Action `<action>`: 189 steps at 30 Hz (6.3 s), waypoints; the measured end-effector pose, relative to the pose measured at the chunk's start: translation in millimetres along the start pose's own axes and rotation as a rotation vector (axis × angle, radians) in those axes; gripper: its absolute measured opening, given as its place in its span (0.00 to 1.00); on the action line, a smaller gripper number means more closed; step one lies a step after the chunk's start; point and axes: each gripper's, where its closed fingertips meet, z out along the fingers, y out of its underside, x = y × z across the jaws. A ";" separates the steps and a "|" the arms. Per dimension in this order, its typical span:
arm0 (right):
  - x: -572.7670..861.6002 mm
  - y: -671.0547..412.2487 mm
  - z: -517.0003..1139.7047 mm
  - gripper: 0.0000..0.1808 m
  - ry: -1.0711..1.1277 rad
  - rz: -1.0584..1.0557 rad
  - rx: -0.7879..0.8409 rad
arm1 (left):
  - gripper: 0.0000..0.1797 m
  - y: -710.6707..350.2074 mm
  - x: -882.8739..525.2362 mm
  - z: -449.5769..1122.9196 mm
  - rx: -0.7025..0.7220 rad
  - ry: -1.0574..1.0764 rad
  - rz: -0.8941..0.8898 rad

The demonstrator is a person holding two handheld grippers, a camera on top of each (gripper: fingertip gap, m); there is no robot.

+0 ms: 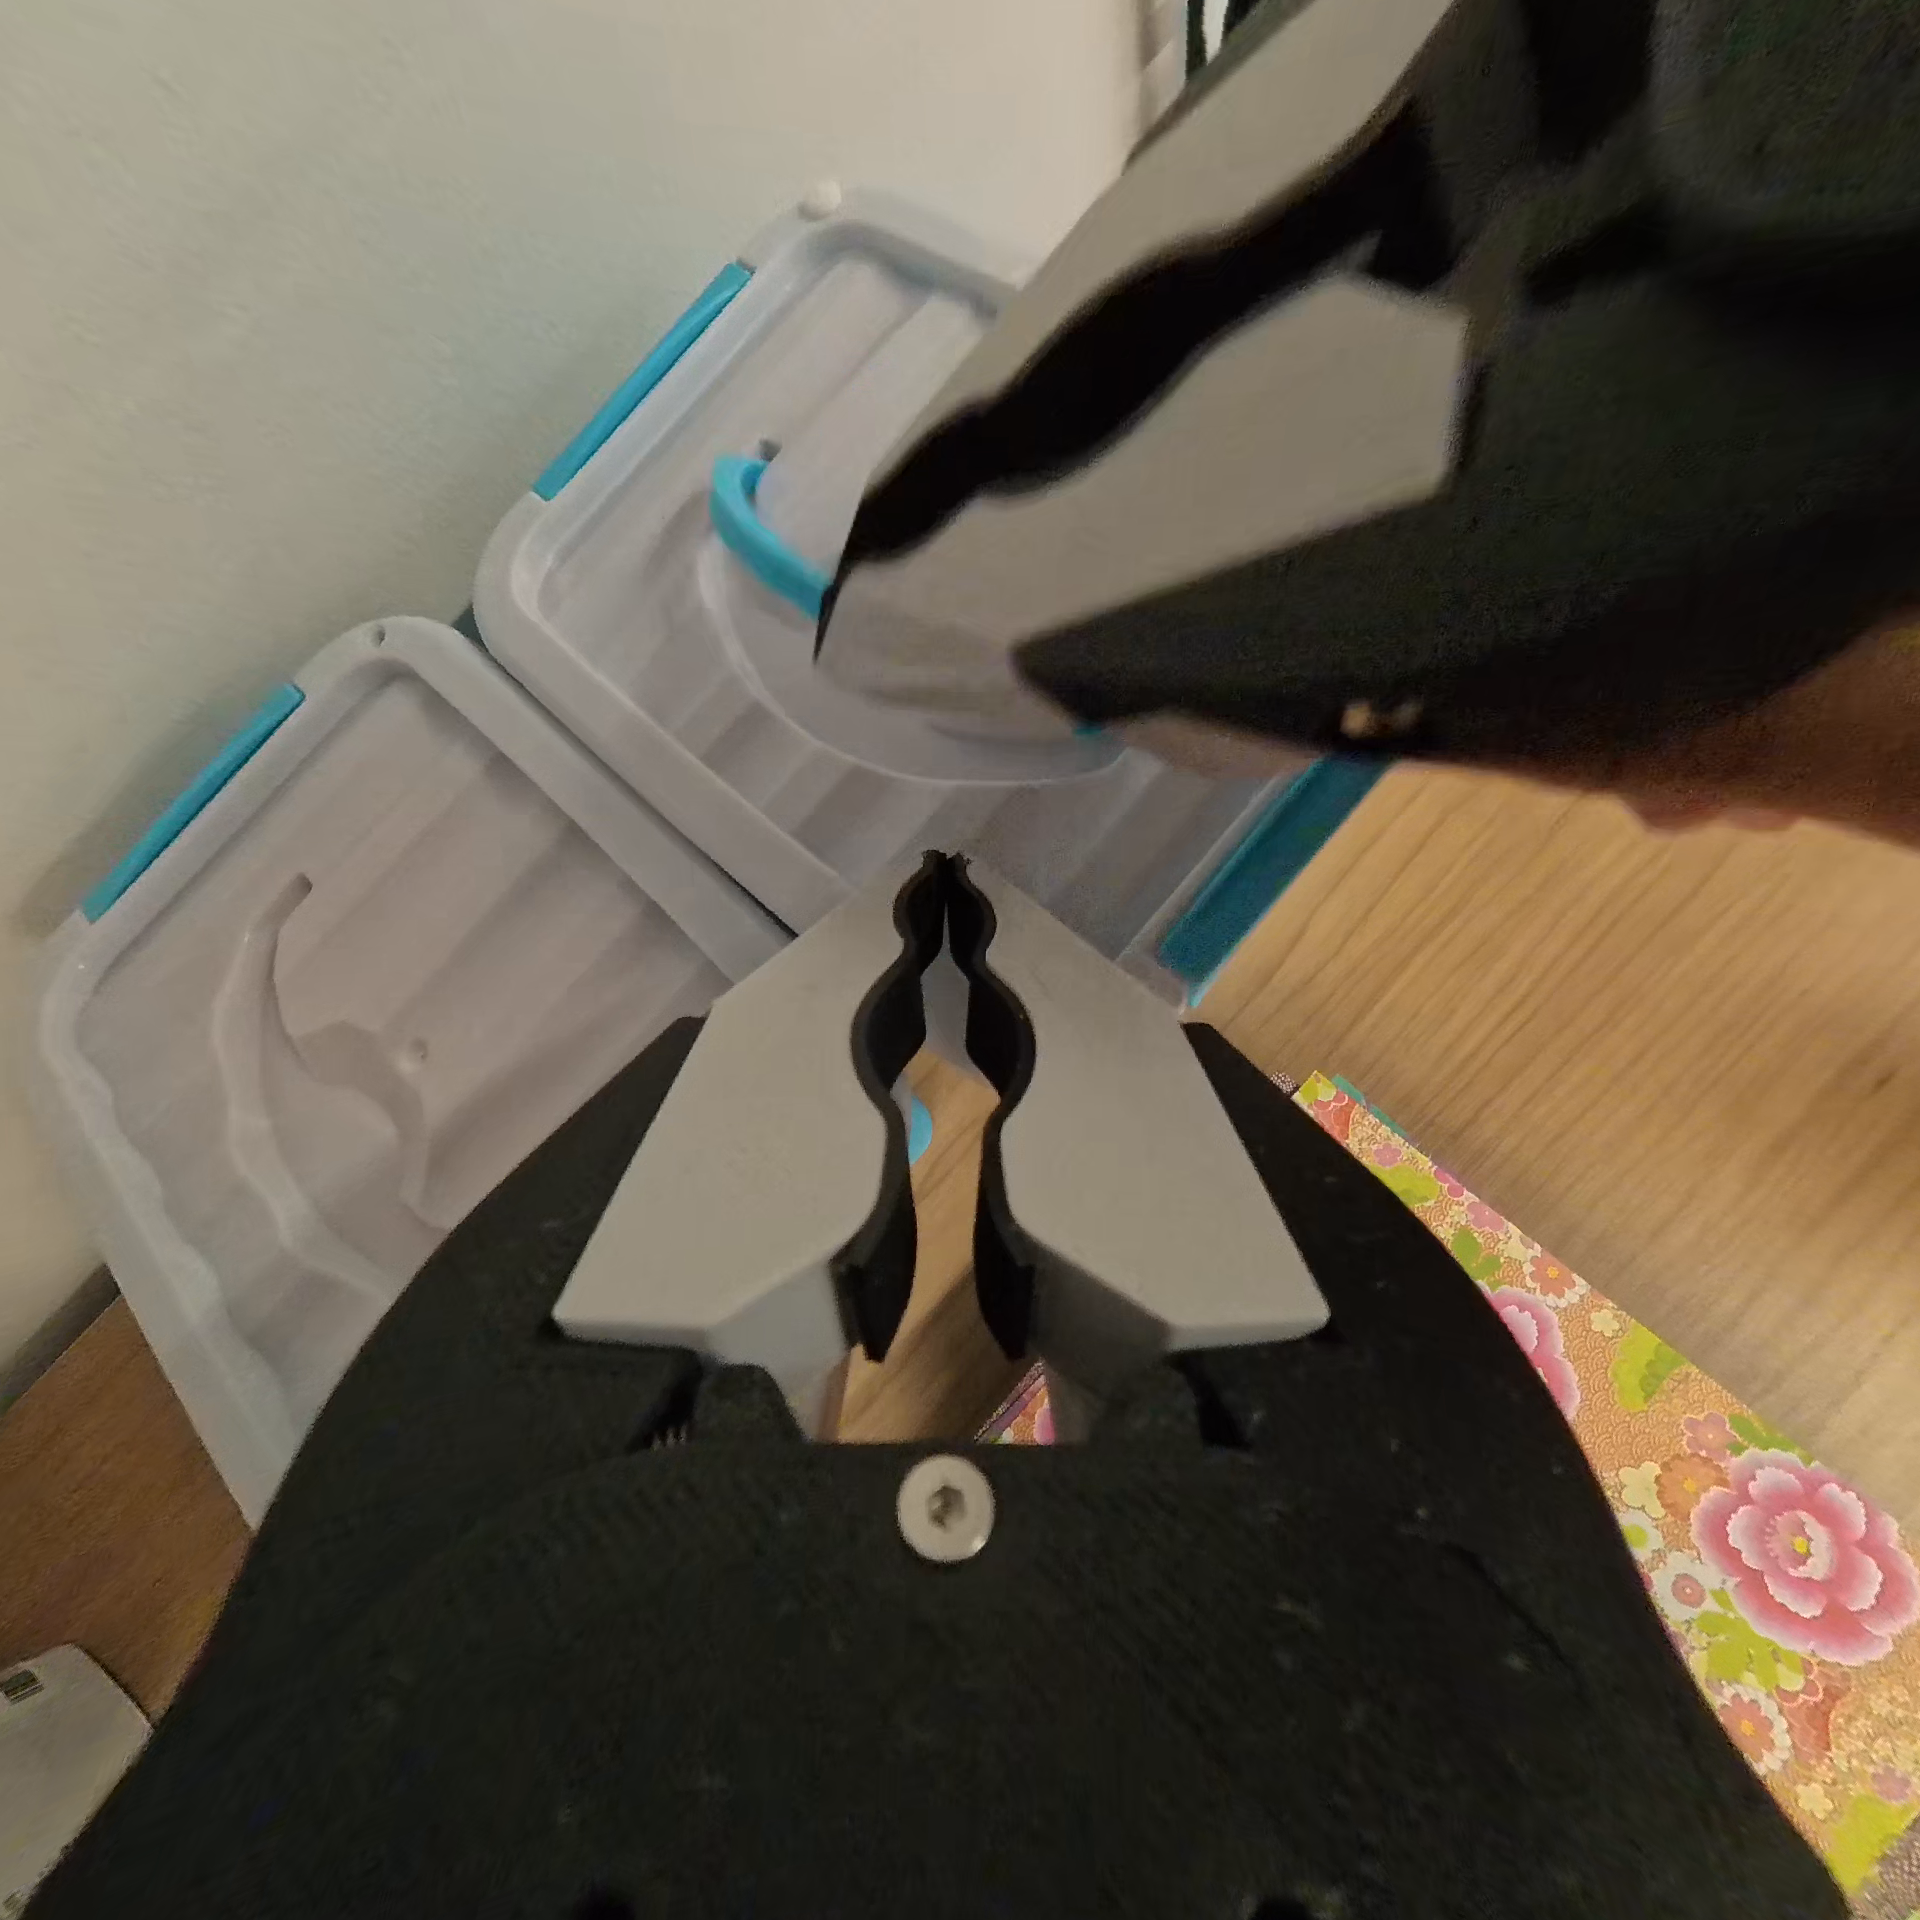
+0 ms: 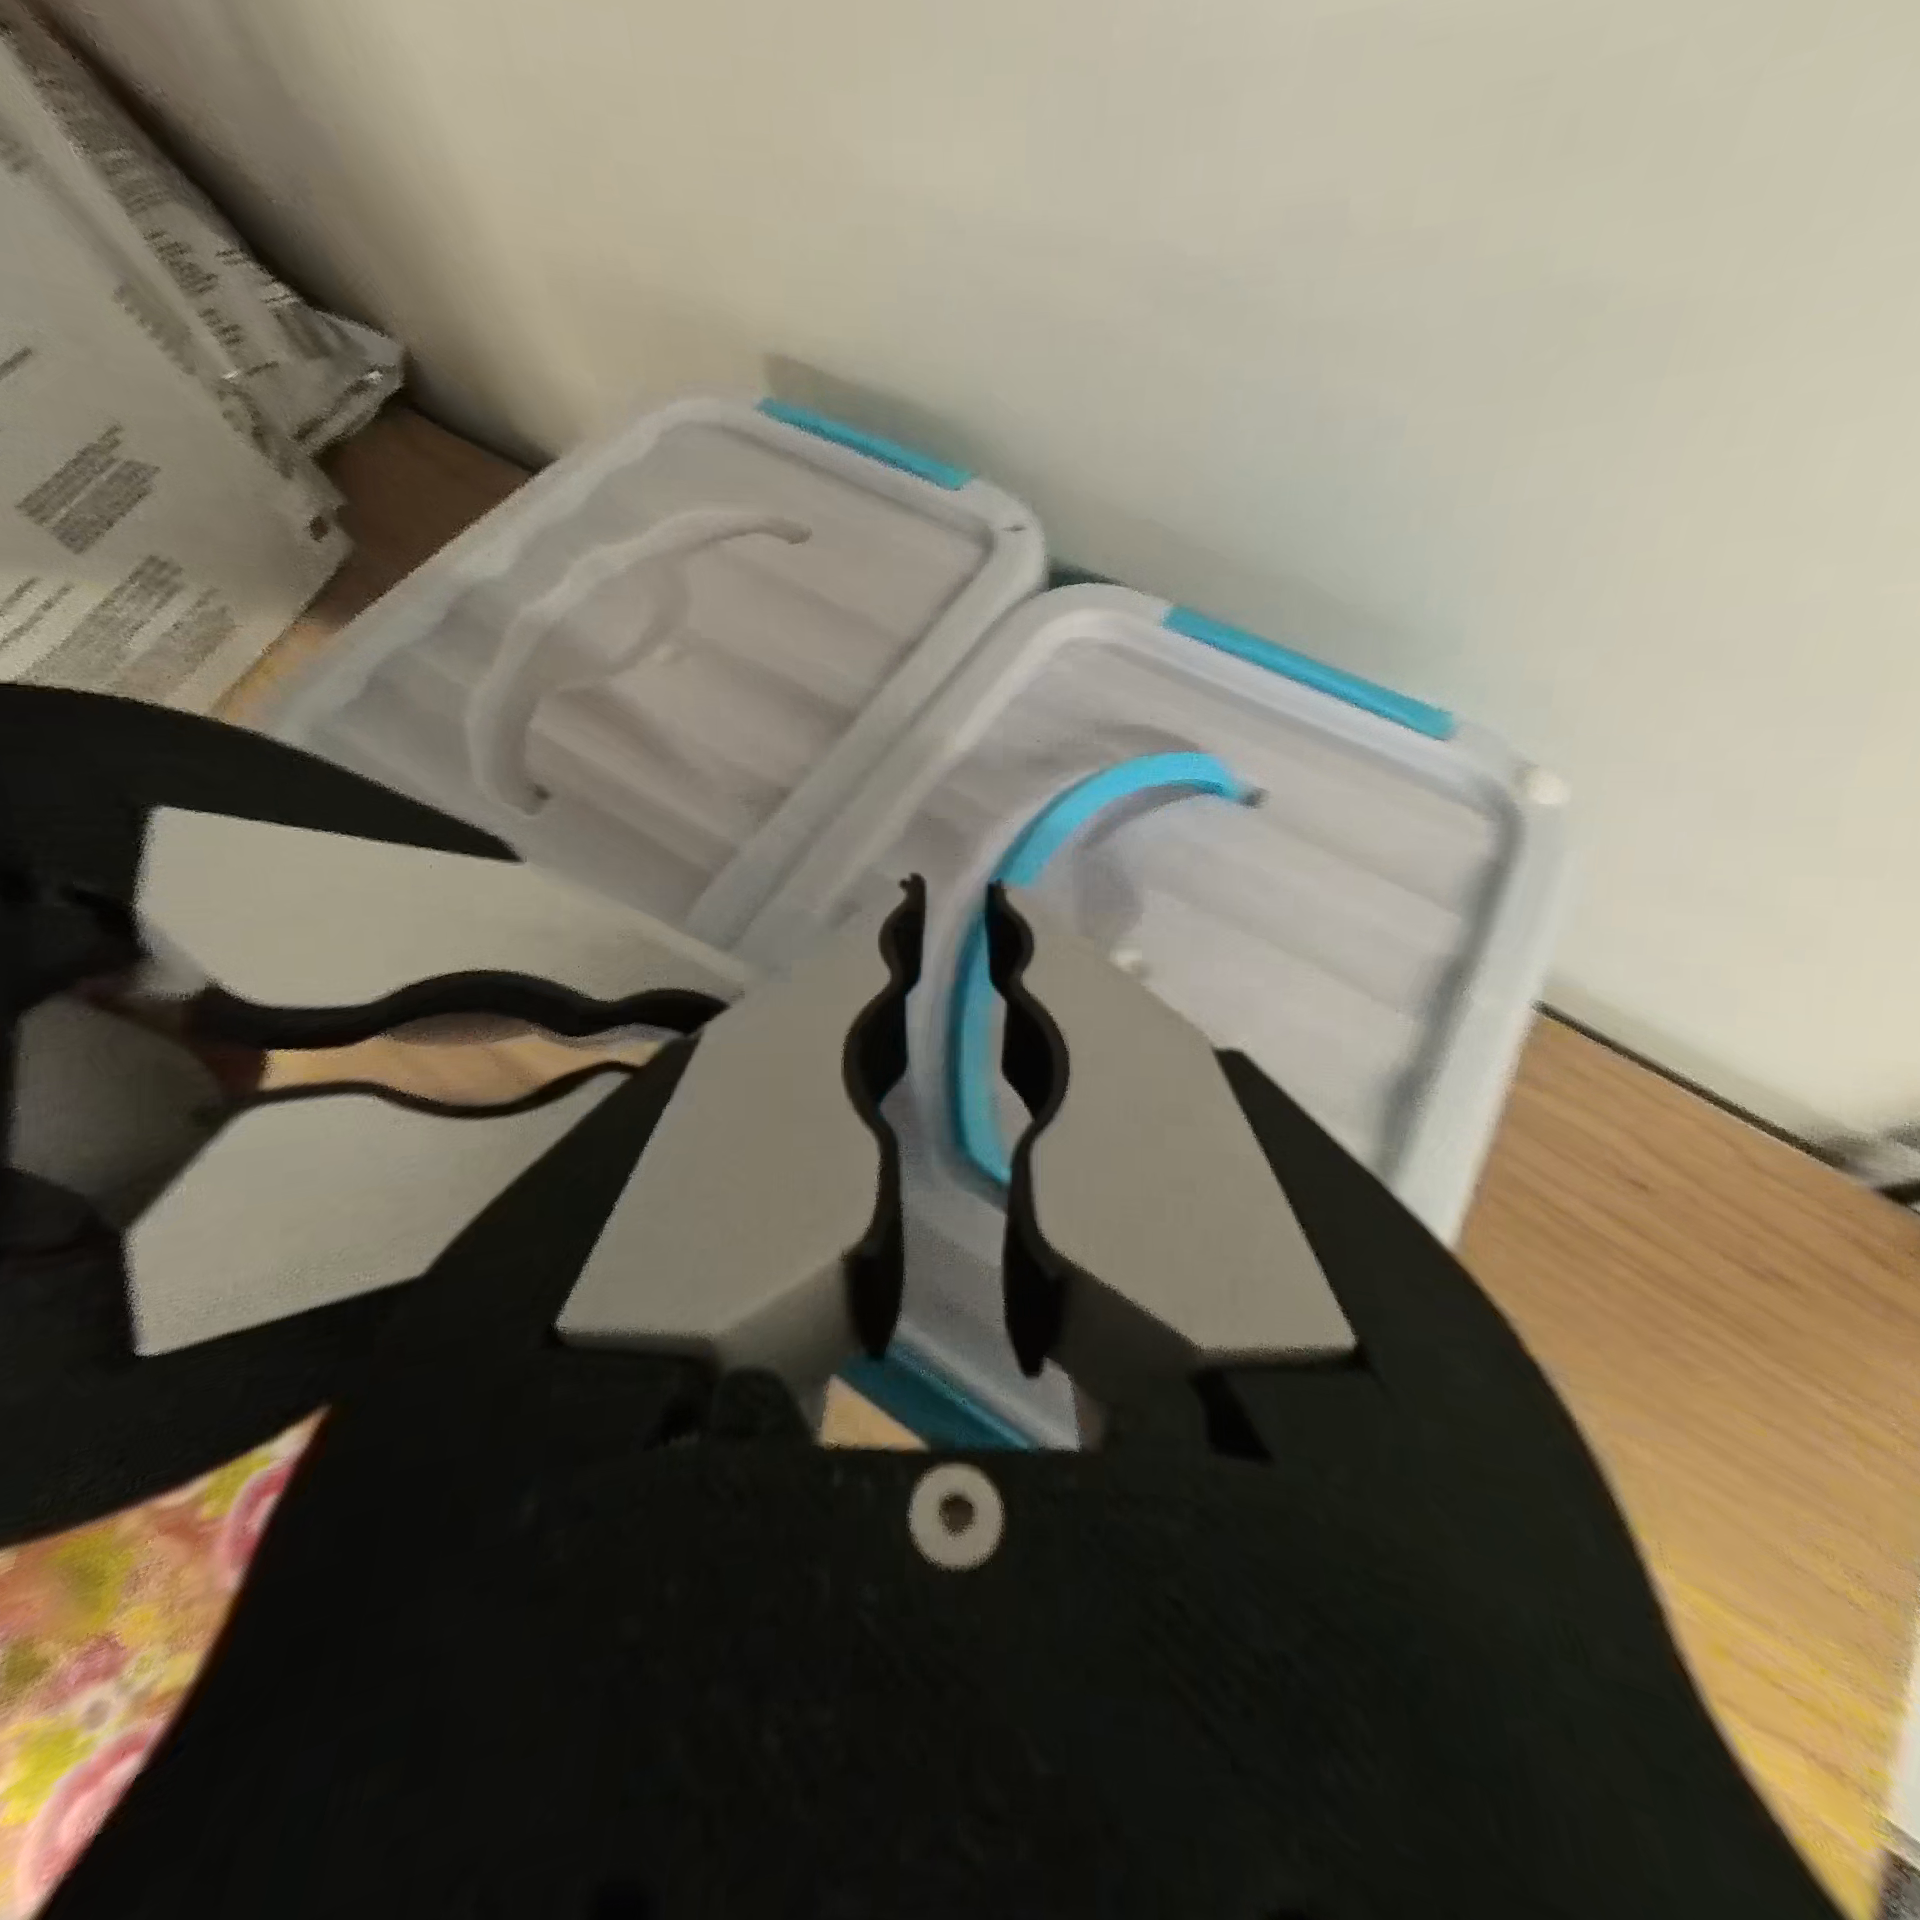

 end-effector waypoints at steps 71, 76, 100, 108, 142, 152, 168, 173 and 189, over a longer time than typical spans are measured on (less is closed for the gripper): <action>-816.4 238.8 -157.2 0.21 -0.896 -0.703 0.401 | 0.13 751.0 333.5 -597.0 0.035 -0.835 -1.457; -905.4 212.4 -56.9 0.20 -0.942 -0.622 0.355 | 0.14 824.7 240.8 -622.6 -0.005 -0.862 -1.433; -1499.6 139.9 69.6 0.22 -1.655 -0.740 0.166 | 0.20 1189.8 -83.5 -922.8 0.190 -1.225 -1.669; -1683.0 83.6 78.5 0.22 -1.793 -0.469 0.087 | 0.19 1289.4 -215.0 -1094.2 0.255 -1.239 -1.472; -2485.7 351.3 -305.0 0.27 -2.737 -0.878 -0.507 | 0.20 1784.8 118.3 -1665.6 0.545 -2.220 -1.994; -2670.8 488.8 -422.7 0.23 -2.720 -1.025 -0.254 | 0.20 1905.7 256.9 -1840.7 0.399 -2.280 -1.960; -2994.8 630.0 -697.5 0.25 -3.034 -1.275 -0.047 | 0.20 2110.3 446.0 -2133.8 0.310 -2.391 -2.070; -3053.4 709.8 -775.1 0.23 -3.056 -1.304 -0.051 | 0.20 2170.3 545.9 -2183.1 0.405 -2.488 -2.107; -3301.3 877.9 -1059.4 0.21 -2.953 -1.109 -0.182 | 0.21 2310.5 846.2 -2506.6 0.228 -2.464 -1.932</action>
